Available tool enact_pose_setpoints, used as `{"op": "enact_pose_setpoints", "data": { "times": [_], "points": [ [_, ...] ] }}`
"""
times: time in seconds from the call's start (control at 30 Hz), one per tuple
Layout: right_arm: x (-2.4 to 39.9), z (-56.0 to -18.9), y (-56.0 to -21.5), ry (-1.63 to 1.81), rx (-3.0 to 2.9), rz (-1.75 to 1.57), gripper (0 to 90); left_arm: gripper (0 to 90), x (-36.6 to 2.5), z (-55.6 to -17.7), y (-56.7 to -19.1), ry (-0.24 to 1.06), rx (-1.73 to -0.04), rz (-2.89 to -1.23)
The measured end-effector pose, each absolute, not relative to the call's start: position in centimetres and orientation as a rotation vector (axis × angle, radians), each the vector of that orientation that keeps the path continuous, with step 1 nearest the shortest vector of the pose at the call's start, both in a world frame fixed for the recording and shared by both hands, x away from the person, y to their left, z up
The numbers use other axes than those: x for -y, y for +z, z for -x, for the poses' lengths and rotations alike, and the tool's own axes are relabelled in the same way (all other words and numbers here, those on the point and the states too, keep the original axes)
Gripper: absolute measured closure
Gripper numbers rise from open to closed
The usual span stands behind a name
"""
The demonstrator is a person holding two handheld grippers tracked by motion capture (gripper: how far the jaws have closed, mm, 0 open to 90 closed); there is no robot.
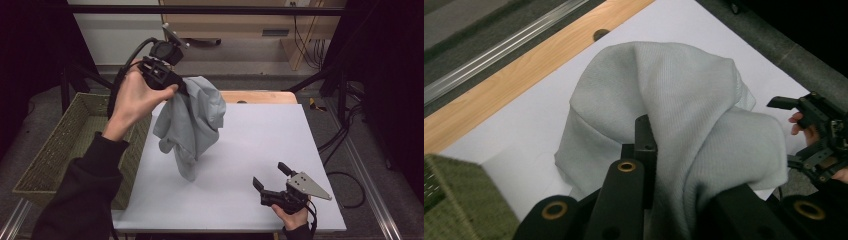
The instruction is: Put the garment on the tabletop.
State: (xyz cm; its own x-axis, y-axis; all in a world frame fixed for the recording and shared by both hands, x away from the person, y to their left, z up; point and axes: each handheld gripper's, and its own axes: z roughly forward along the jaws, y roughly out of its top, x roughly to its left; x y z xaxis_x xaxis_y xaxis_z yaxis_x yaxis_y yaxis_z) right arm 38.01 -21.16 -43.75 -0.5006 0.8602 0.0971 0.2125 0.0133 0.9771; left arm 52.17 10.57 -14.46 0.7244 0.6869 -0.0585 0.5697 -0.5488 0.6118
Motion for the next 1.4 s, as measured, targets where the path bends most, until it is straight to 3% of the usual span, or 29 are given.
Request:
{"op": "enact_pose_setpoints", "data": {
  "times": [0.97, 1.4],
  "points": [
    [21.1, -38.1, -44.1, 1.528, -1.758, -1.110, 1.6, 84.5, -5.1, -53.6, -27.5, 0.056, -0.763, -2.462],
    [21.0, -38.1, -44.2, 1.533, -1.757, -1.109, 1.6, 83.5, -3.1, -53.6, -33.5, 0.057, -0.762, -2.502]
  ]
}}
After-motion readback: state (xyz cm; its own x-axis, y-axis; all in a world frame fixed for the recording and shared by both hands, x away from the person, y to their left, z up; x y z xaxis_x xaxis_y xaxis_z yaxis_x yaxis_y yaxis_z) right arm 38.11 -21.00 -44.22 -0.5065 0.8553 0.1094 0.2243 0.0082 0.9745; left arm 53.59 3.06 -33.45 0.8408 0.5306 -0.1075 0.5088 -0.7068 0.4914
